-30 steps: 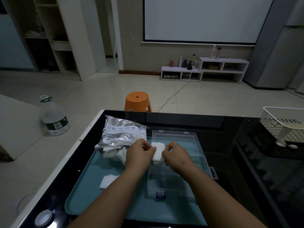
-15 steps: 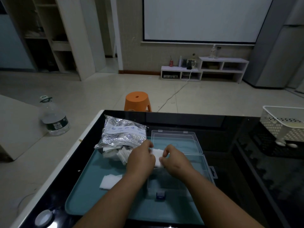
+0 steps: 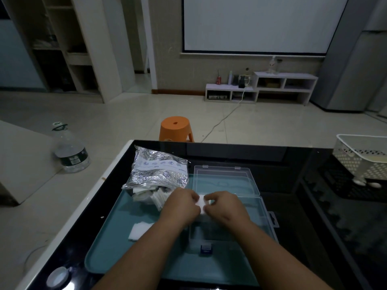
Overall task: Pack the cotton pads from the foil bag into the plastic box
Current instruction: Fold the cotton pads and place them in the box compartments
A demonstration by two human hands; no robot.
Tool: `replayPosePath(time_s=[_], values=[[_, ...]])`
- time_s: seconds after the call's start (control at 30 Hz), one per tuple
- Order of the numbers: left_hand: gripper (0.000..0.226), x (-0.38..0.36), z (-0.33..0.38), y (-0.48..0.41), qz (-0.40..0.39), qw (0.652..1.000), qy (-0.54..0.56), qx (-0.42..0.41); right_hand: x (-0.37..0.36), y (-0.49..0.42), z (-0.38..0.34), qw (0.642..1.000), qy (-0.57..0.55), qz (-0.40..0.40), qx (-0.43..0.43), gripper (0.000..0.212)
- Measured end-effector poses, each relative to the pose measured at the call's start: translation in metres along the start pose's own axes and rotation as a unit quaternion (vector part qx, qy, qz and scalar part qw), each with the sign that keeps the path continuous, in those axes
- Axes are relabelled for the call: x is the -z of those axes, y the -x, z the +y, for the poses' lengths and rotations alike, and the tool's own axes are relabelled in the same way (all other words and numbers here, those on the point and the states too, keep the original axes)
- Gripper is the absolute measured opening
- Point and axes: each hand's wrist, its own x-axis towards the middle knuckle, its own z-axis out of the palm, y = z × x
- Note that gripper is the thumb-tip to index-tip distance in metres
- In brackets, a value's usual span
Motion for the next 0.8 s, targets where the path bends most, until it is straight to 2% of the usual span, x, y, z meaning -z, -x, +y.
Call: replayPosePath(time_s=[0.33,0.47,0.6,0.8], values=[[0.037,-0.001,-0.006,0.0,-0.027,0.998,0.054,0.024,-0.002,-0.003,0.0,0.999,0.037,-0.025,0.008,0.036],[0.033,0.009,-0.009,0.0,-0.053,0.997,0.048,0.015,0.006,-0.002,-0.003,0.998,0.054,0.007,0.025,0.033],[0.03,0.029,-0.014,0.002,-0.046,0.992,0.113,0.035,0.01,0.0,-0.011,0.996,0.043,0.061,0.058,0.028],[0.032,0.052,-0.037,0.011,-0.02,0.991,0.124,0.041,-0.002,0.006,-0.025,0.995,0.021,0.042,0.089,0.027]])
